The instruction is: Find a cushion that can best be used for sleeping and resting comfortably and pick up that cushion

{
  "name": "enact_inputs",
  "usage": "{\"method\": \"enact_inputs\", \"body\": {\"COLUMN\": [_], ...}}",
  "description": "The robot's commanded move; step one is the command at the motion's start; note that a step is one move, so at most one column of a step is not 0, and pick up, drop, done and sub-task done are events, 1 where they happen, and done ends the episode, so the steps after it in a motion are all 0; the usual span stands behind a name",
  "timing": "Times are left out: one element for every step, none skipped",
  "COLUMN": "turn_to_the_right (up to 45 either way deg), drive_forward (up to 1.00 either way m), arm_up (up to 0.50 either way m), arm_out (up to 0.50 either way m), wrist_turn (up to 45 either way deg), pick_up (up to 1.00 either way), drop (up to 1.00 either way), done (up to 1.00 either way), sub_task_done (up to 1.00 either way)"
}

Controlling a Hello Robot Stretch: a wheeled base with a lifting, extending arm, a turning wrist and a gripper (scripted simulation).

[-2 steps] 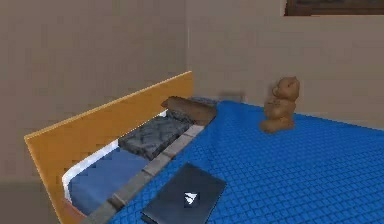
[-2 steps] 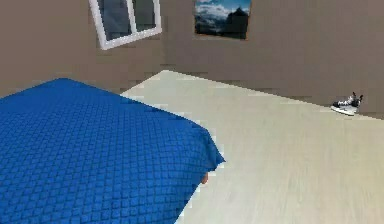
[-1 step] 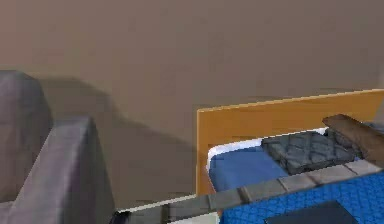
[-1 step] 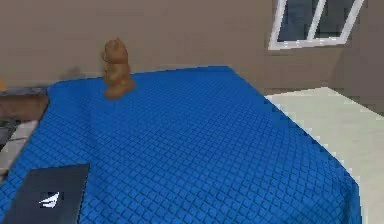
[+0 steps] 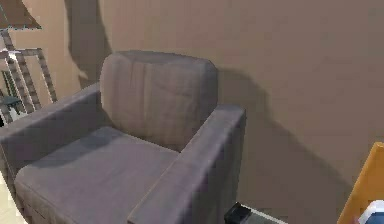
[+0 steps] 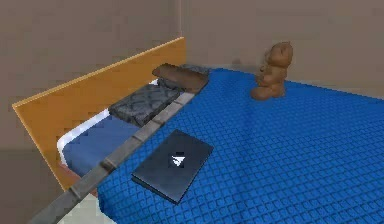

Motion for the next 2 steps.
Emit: {"method": "enact_inputs", "body": {"turn_to_the_right": [-12.0,45.0], "drive_forward": [0.0,0.0], "arm_up": [0.0,0.0], "arm_out": [0.0,0.0], "wrist_turn": [0.0,0.0], "pick_up": [0.0,0.0], "drop": [0.0,0.0], "done": [0.0,0.0], "sub_task_done": [0.0,0.0]}}
